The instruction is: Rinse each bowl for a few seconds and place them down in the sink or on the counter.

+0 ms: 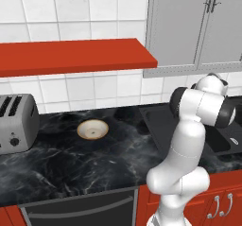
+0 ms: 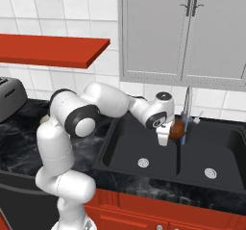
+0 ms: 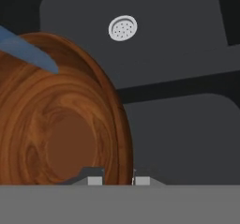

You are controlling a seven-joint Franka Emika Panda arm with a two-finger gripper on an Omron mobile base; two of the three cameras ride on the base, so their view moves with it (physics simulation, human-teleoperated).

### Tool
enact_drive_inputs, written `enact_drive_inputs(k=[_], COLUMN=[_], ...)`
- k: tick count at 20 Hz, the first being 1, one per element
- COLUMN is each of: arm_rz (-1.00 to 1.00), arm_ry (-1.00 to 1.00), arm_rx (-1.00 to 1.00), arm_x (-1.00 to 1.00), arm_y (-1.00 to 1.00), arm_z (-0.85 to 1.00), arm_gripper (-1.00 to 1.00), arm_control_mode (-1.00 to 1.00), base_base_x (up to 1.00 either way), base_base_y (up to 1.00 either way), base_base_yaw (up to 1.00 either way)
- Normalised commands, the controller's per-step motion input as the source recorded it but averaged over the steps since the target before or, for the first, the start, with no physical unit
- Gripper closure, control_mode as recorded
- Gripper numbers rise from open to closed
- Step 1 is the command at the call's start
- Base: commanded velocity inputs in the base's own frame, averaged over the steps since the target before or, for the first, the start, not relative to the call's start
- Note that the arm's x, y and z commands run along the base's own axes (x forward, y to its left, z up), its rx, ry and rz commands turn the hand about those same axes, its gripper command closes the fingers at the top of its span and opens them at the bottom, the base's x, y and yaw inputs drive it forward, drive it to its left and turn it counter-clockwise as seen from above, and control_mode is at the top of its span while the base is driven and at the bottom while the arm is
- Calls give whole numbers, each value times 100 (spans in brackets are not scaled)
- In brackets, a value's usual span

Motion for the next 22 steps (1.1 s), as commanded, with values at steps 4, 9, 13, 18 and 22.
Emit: enact_drive_inputs(k=[4,9,13,18,22], arm_rz=[0,0,2,3,2], arm_ry=[-8,-10,-10,-4,3], arm_rx=[0,0,0,0,0], arm_x=[1,-20,-31,-32,-25], arm_y=[1,25,41,43,44], arm_z=[0,0,0,1,3], arm_gripper=[100,100,100,100,100], arm_control_mode=[-100,-100,-100,-100,-100], base_base_x=[0,0,0,0,0], base_base_y=[0,0,0,0,0], base_base_yaw=[0,0,0,0,0])
